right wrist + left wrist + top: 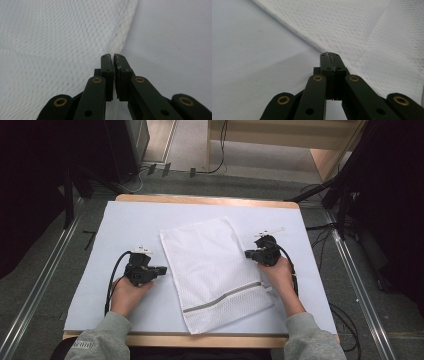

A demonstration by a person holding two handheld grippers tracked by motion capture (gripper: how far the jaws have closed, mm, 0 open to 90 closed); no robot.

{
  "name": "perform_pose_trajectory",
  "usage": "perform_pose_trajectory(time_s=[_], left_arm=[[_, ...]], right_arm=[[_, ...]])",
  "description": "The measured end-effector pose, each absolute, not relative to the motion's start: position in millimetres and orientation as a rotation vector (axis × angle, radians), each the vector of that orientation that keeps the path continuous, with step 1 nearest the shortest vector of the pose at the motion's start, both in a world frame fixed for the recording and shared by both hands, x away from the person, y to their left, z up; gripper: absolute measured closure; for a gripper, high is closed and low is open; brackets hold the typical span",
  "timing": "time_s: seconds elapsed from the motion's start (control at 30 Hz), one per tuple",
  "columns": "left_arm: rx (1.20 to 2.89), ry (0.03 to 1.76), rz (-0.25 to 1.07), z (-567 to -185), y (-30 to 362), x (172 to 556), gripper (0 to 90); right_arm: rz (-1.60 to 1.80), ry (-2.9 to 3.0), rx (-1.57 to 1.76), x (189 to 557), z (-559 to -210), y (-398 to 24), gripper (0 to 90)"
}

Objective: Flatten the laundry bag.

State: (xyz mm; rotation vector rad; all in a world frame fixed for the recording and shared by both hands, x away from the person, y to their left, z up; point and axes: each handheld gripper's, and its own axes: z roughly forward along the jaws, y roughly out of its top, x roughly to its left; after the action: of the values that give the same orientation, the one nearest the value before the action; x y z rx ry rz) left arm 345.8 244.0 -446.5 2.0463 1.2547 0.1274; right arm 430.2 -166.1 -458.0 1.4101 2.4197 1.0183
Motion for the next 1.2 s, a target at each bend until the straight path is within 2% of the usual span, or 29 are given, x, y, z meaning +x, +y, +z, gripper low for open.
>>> perform_pose_trajectory(time_s=[0.17,0.53,0.93,1.03,1.2], left_arm=[[2.054,1.235,0.108,-447,235,350,90.0],[2.072,1.17,0.048,-451,202,366,78.6],[2.109,1.135,0.057,-460,177,372,58.6],[2.117,1.11,0.078,-461,170,372,63.3],[2.146,1.073,0.148,-464,161,371,86.7]], right_arm=[[0.981,2.367,1.47,430,-461,-182,87.9],[0.916,2.289,1.556,419,-466,-201,87.2],[1.044,2.286,1.513,402,-466,-207,72.2],[1.066,2.278,1.506,399,-464,-208,71.3],[1.078,2.276,1.503,398,-463,-211,71.0]])
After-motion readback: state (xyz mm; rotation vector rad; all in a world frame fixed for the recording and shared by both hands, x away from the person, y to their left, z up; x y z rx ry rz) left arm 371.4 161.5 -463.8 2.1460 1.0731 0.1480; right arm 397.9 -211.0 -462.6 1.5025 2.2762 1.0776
